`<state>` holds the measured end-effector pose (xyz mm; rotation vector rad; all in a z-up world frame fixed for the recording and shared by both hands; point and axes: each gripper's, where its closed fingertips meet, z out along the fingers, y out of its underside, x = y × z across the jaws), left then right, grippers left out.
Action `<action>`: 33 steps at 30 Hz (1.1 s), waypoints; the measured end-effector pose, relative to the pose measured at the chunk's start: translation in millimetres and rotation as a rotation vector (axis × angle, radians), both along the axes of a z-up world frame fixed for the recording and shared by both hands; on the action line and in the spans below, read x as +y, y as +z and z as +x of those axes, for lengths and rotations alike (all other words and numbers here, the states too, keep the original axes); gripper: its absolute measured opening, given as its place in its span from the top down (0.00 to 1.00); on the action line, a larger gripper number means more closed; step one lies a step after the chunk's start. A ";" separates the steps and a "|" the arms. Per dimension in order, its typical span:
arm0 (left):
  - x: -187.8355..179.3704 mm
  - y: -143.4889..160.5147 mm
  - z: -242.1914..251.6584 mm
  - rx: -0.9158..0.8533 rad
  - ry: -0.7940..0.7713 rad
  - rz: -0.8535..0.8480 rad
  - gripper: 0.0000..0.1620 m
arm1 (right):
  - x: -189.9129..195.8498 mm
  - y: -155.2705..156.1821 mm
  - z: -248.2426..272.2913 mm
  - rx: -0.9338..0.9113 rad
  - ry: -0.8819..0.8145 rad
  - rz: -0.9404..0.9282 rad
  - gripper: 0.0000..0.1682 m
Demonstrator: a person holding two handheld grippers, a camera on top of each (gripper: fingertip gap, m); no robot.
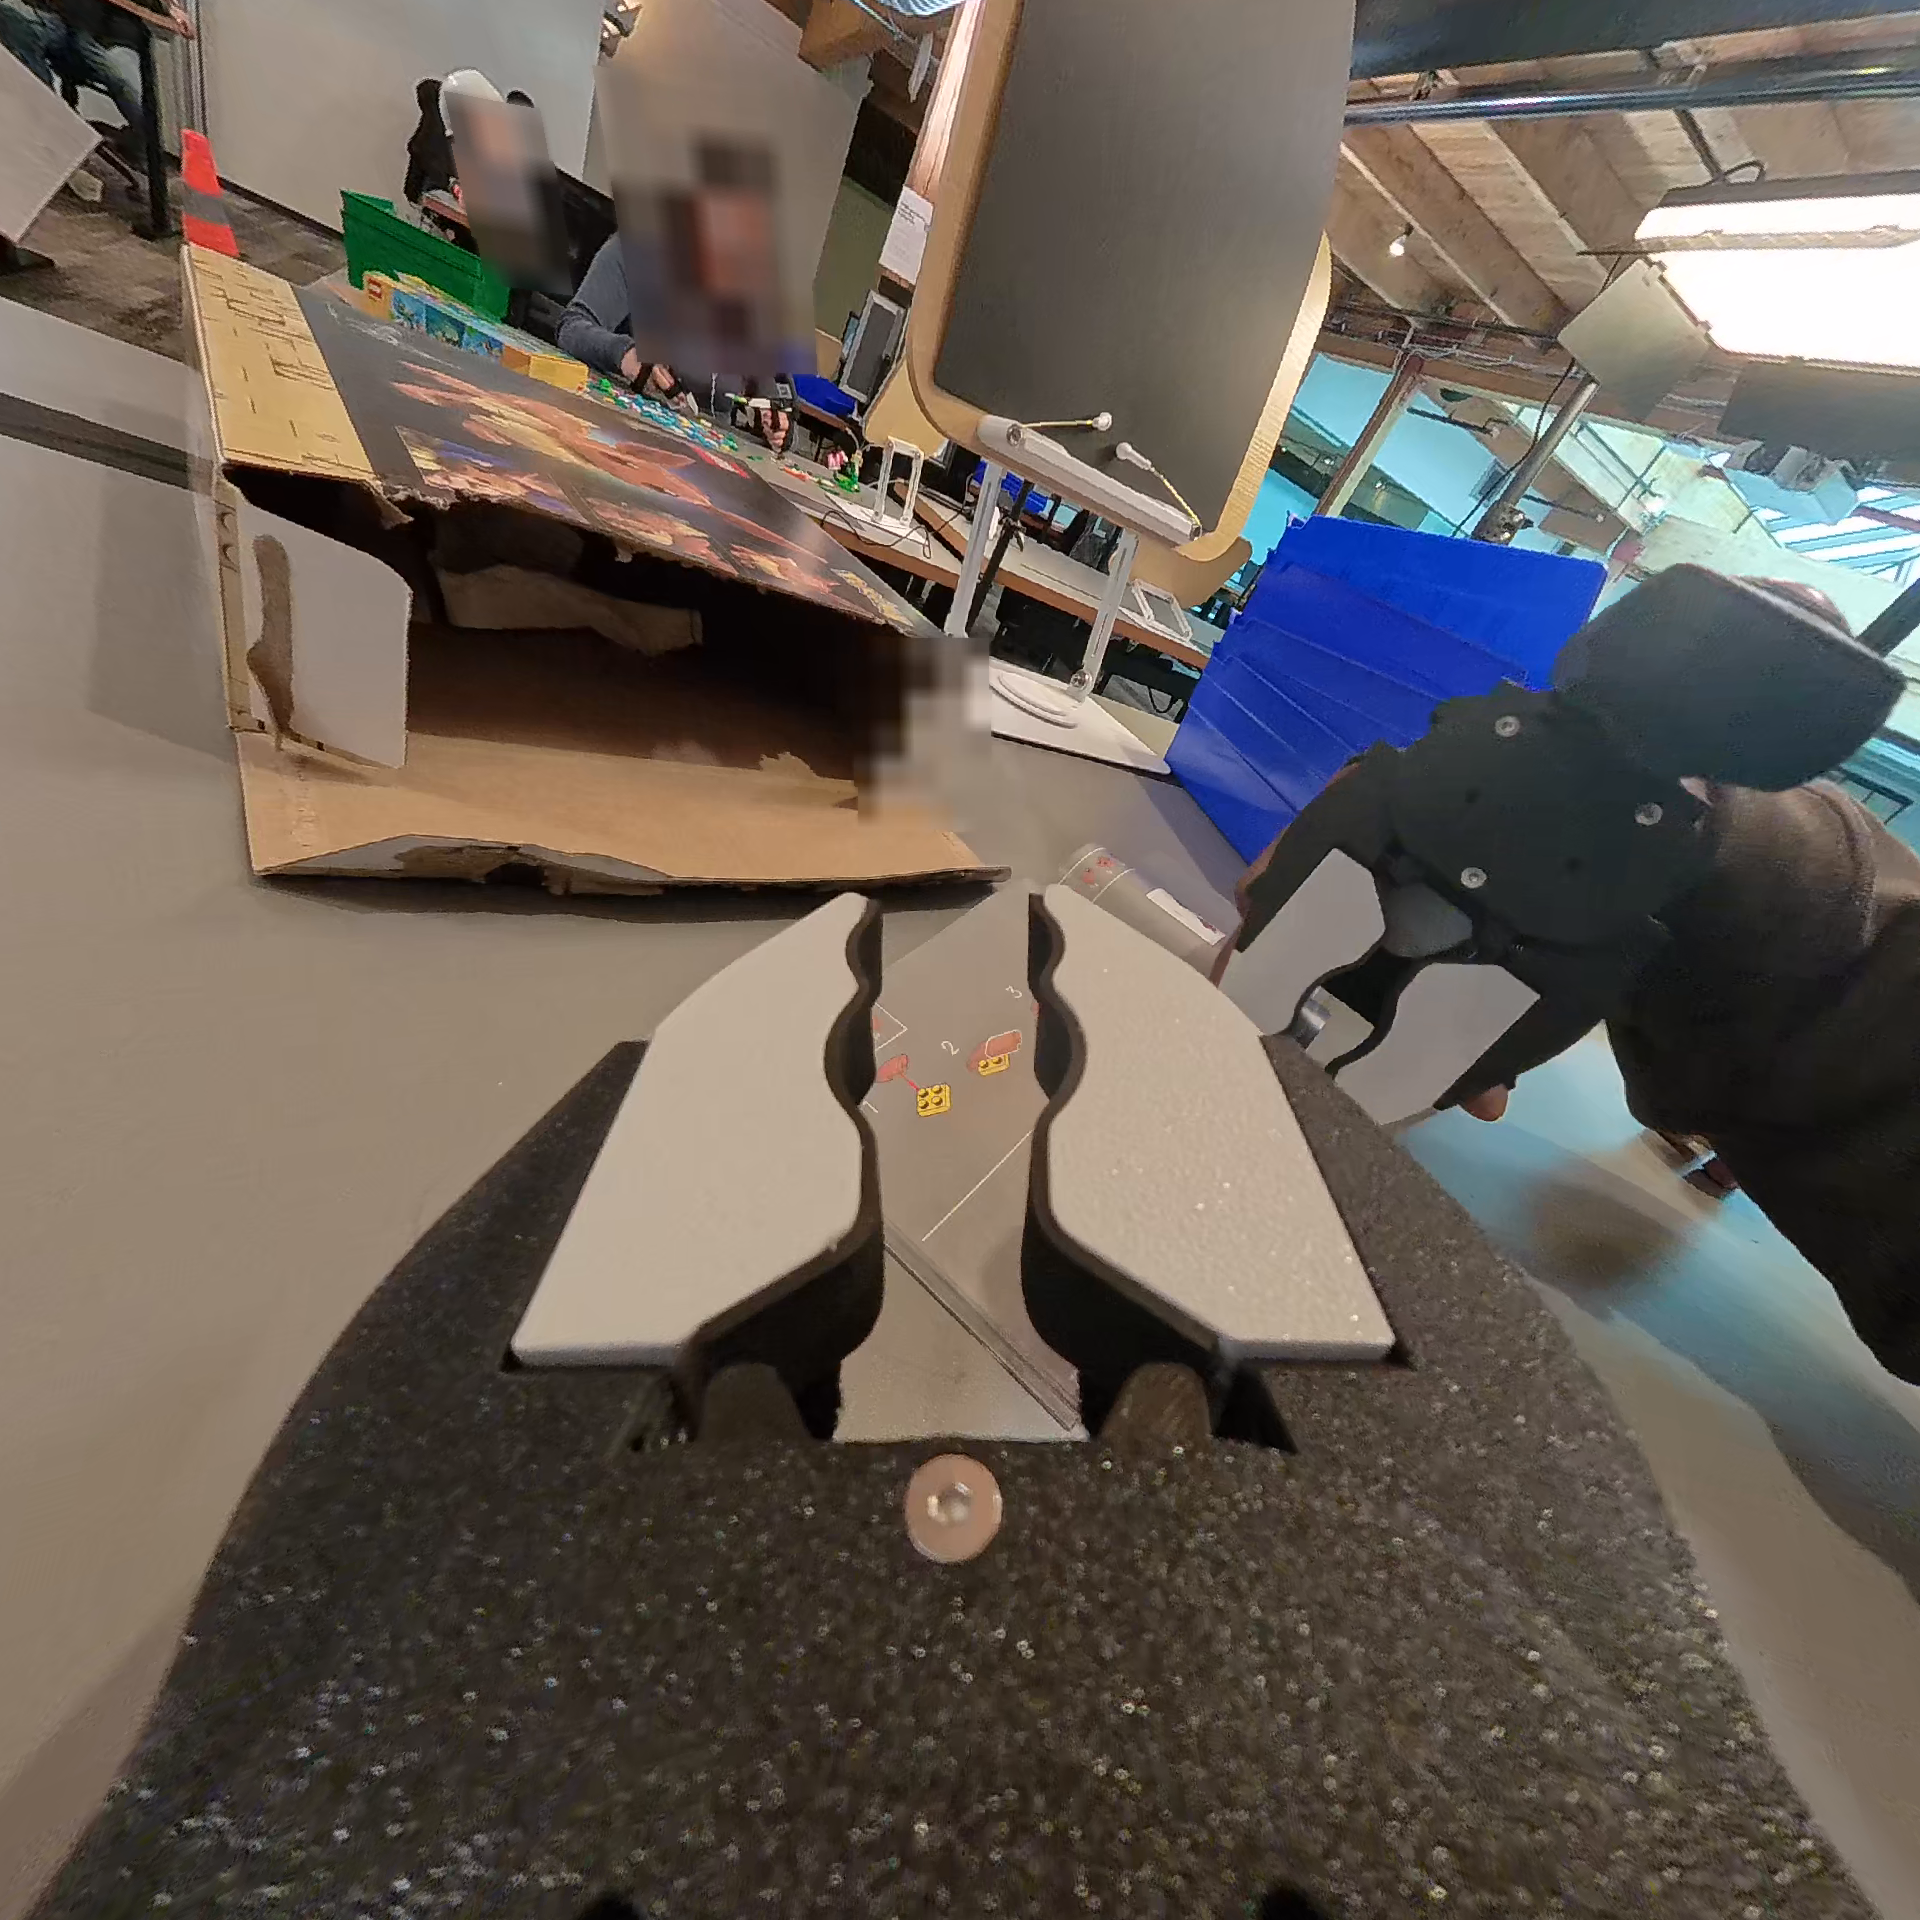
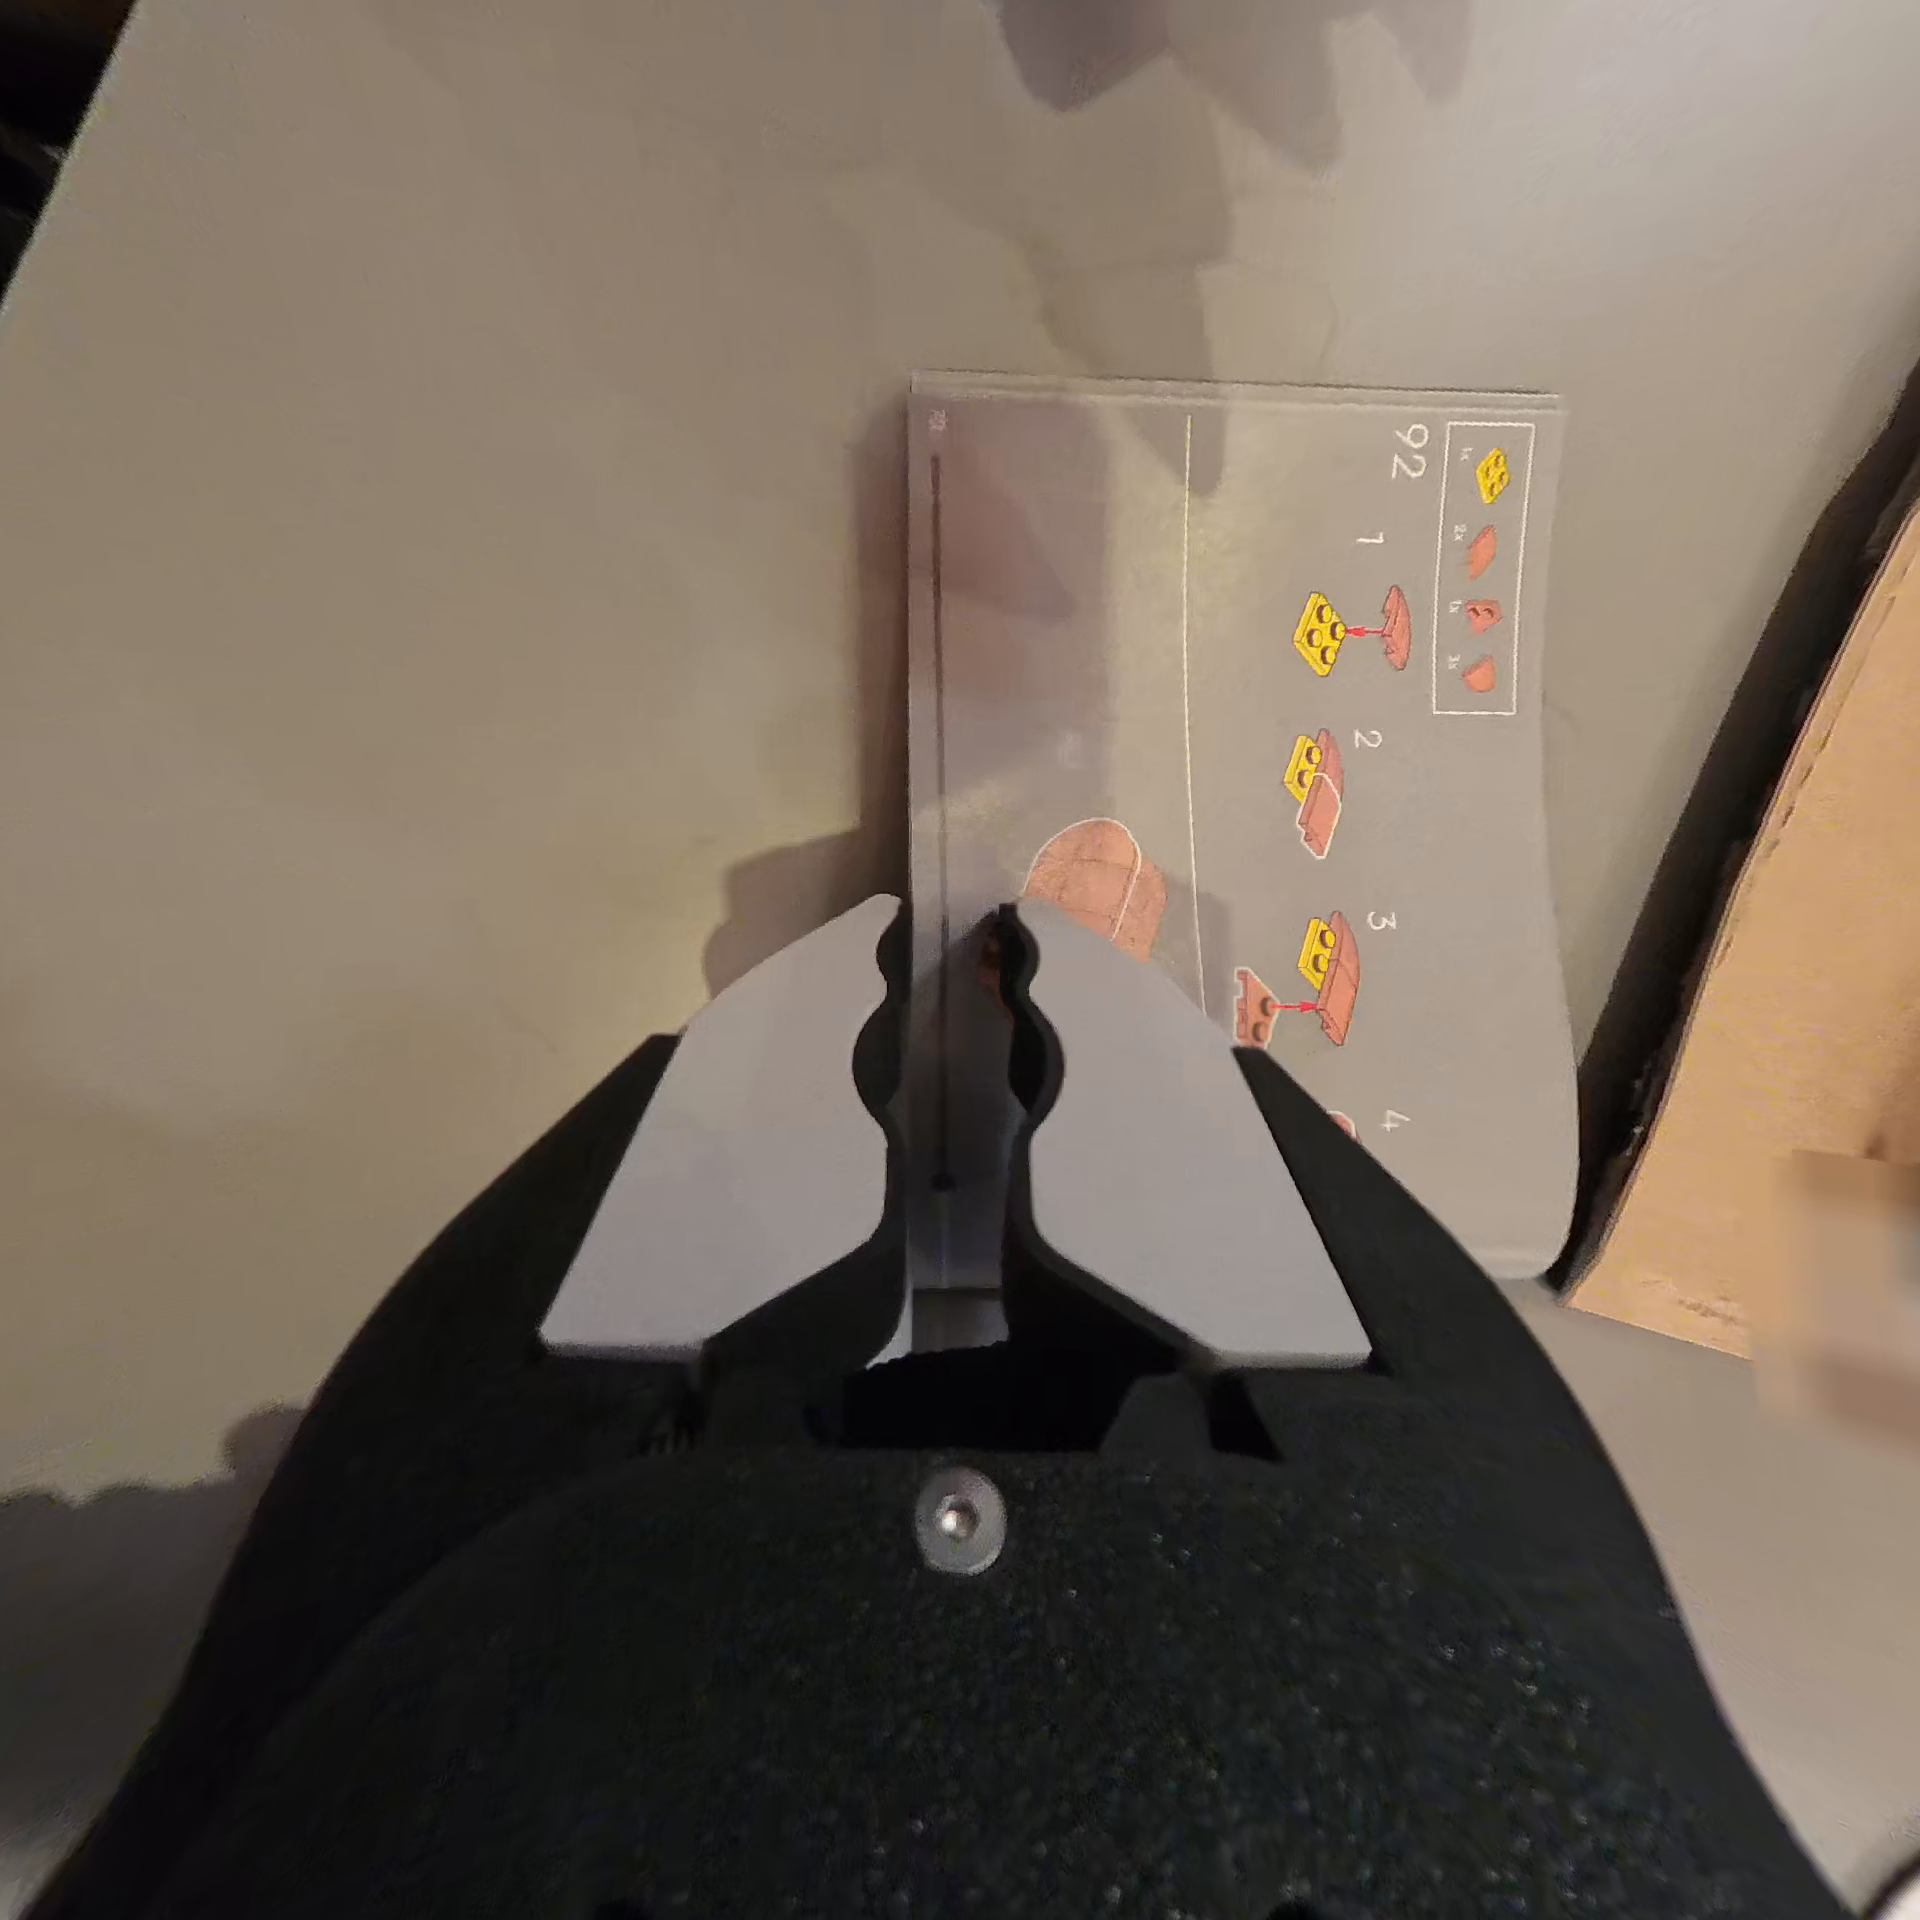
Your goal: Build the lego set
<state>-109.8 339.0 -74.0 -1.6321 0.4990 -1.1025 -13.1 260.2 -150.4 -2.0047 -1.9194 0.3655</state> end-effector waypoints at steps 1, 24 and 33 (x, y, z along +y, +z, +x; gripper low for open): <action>0.0 -0.1 0.1 0.001 0.000 0.000 0.84 | -0.3 -0.1 0.3 0.008 -0.011 -0.011 0.91; 0.4 0.0 -0.3 0.001 0.000 0.002 0.84 | 3.3 2.8 0.2 -0.087 -0.152 0.287 1.00; 0.0 -0.3 0.4 0.009 -0.001 0.006 0.84 | 6.0 17.6 4.5 0.101 -0.351 0.244 1.00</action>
